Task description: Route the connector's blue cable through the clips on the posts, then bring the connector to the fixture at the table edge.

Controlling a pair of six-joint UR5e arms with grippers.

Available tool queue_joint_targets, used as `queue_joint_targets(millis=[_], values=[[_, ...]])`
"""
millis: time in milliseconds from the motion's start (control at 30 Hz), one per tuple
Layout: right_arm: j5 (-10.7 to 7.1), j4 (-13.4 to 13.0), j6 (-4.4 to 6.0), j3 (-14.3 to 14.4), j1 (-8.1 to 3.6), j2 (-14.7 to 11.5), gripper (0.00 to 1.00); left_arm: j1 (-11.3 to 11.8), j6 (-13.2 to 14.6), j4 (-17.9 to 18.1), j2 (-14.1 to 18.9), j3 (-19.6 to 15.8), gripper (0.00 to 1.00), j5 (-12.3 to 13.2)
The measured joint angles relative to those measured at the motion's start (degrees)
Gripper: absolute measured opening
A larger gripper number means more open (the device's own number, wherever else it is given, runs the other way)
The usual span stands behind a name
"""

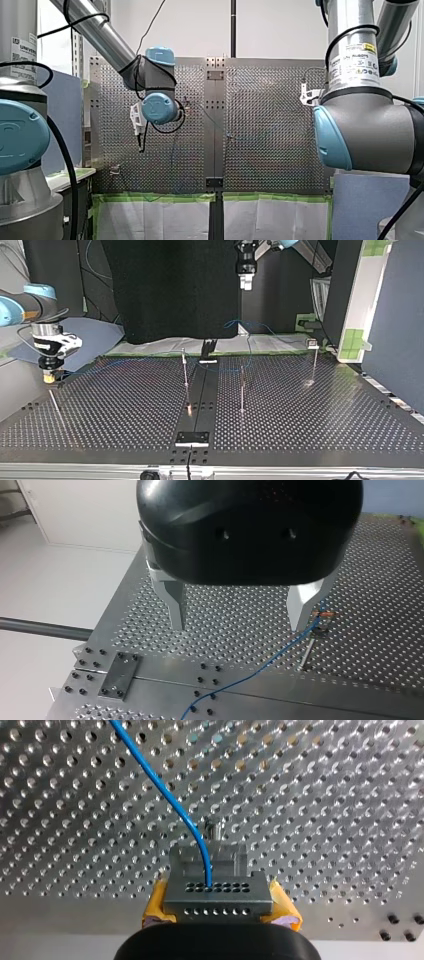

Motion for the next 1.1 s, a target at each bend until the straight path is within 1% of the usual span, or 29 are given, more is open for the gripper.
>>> queue_joint_targets(millis=[67,167,233,367,433,600,733,833,933,1100], values=[[-0.88,0.5,0.22,-0.3,-0.18,0.0,0.0,0.1,0.0,1.0,0.5,-1.0,1.0,0.4],[-1.71,1.1,0.52,-0.5,-0.45,0.1,0.0,0.2,0.3,2.1,1.6,-2.4,1.0,1.0],[-1.93,1.5,0.62,-0.6,-0.68,0.1,0.0,0.3,0.5,2.1,2.2,-3.2,1.0,1.2],[-1.95,2.5,0.73,-0.7,-1.24,0.1,0.0,0.4,0.6,1.0,4.5,-5.5,1.0,1.3],[-1.9,2.8,0.84,-0.7,-1.54,0.1,0.0,0.4,0.6,0.9,5.0,-6.6,1.0,1.3],[-2.04,3.2,0.96,-1.0,-2.59,0.1,0.0,0.3,0.6,1.5,3.7,-9.0,1.0,1.2],[-2.83,3.1,0.85,-1.3,-3.39,0.2,0.0,0.2,0.7,2.2,2.1,-9.6,1.0,1.1],[-3.6,2.7,0.79,-1.5,-3.78,0.2,0.0,0.2,0.8,2.4,1.0,-9.7,1.0,1.2],[-4.75,2.2,0.81,-1.9,-3.96,0.4,0.0,0.3,0.9,2.4,1.5,-9.7,1.0,1.3],[-6.72,1.6,0.78,-2.3,-3.88,1.5,0.0,0.5,1.1,1.1,3.6,-9.7,1.0,1.2]])
